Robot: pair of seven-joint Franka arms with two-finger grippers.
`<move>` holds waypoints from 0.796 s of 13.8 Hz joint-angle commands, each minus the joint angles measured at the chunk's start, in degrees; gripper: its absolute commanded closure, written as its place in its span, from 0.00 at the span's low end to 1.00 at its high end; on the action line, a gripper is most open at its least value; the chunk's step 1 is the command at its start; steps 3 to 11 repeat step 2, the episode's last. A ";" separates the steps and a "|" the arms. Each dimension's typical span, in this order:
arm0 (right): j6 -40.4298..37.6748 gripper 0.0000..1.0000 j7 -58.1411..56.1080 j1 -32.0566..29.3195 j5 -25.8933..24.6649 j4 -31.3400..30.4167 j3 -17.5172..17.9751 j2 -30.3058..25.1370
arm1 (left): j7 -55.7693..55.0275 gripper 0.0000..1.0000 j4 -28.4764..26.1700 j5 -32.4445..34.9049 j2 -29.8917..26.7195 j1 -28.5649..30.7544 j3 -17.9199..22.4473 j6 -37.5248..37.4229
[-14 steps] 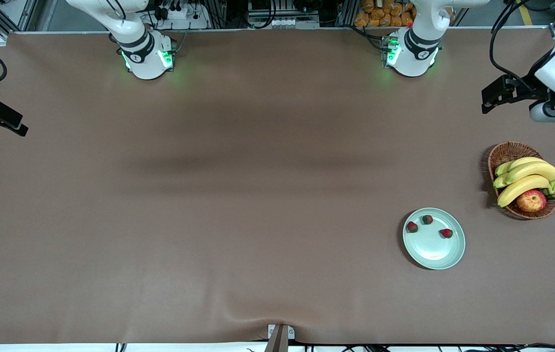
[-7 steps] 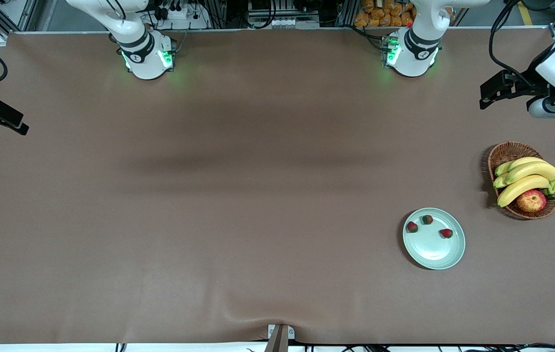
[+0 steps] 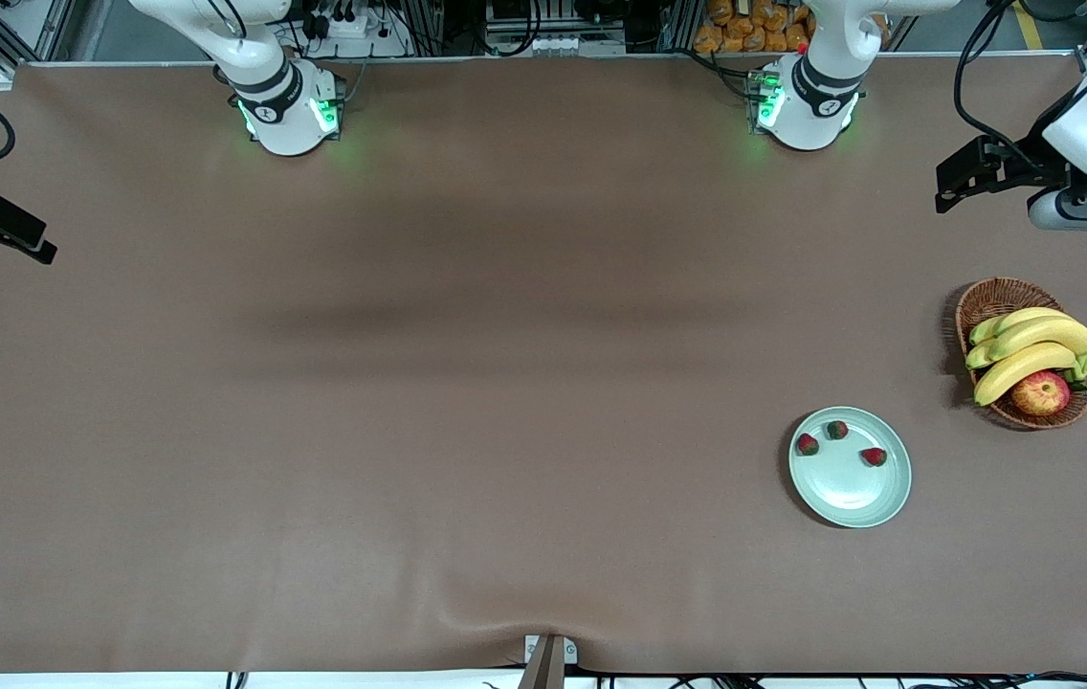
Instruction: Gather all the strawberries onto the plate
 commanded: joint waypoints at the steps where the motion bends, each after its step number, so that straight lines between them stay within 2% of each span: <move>1: -0.66 0.00 -0.44 -0.11 -0.92 0.77 -0.01 0.32 | 1.27 0.00 0.44 -1.17 -0.69 -0.03 0.27 -1.02; 11: -0.66 0.00 -0.44 -0.11 -0.92 0.77 -0.01 0.23 | 1.27 0.00 0.44 -1.17 -0.69 -0.03 0.27 -1.02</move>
